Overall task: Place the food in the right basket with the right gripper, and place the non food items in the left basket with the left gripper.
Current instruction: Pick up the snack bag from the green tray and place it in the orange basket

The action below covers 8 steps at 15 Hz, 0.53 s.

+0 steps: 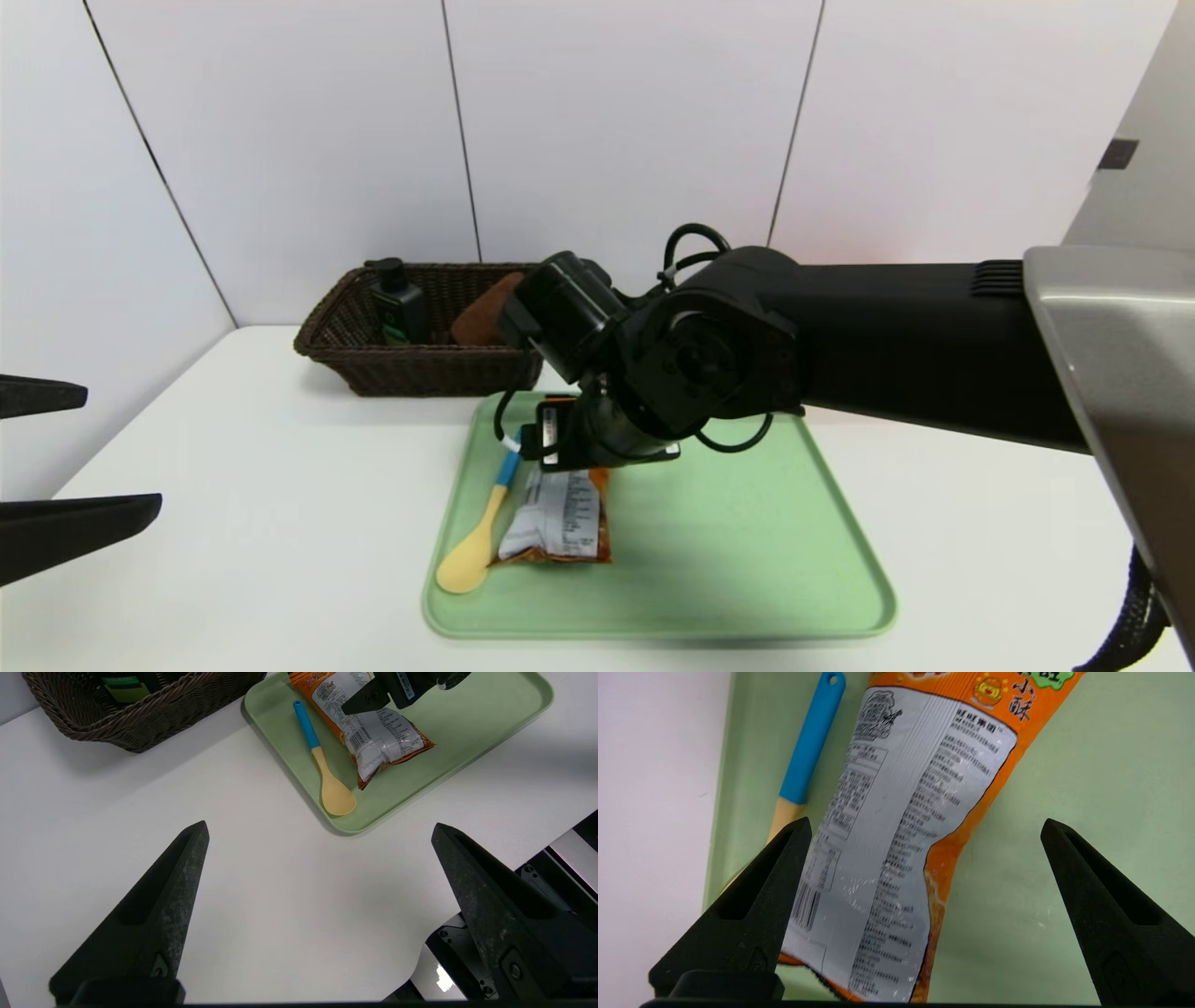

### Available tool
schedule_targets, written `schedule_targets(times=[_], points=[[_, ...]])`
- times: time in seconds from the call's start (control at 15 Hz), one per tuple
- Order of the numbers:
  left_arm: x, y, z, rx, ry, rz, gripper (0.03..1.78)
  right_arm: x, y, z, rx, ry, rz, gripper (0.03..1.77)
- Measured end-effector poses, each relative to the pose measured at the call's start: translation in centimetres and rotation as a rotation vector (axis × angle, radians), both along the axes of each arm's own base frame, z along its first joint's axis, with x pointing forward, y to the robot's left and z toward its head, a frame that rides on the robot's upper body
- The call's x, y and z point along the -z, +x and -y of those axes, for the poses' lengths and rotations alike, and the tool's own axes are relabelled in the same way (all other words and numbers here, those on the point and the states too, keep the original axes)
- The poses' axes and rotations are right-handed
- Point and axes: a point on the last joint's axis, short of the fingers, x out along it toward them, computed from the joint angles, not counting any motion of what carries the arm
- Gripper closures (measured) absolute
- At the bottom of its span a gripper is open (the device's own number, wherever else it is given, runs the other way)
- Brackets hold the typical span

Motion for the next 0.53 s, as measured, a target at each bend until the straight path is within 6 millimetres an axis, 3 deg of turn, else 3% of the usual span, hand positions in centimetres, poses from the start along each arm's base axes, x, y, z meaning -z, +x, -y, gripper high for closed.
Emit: schedule_targets(times=[0.53], points=[[0.2,0.0,0.0,0.005,-0.002,-0.003,0.12,1.5,0.7,-1.2,0.001,0.013,0.023,0.1]])
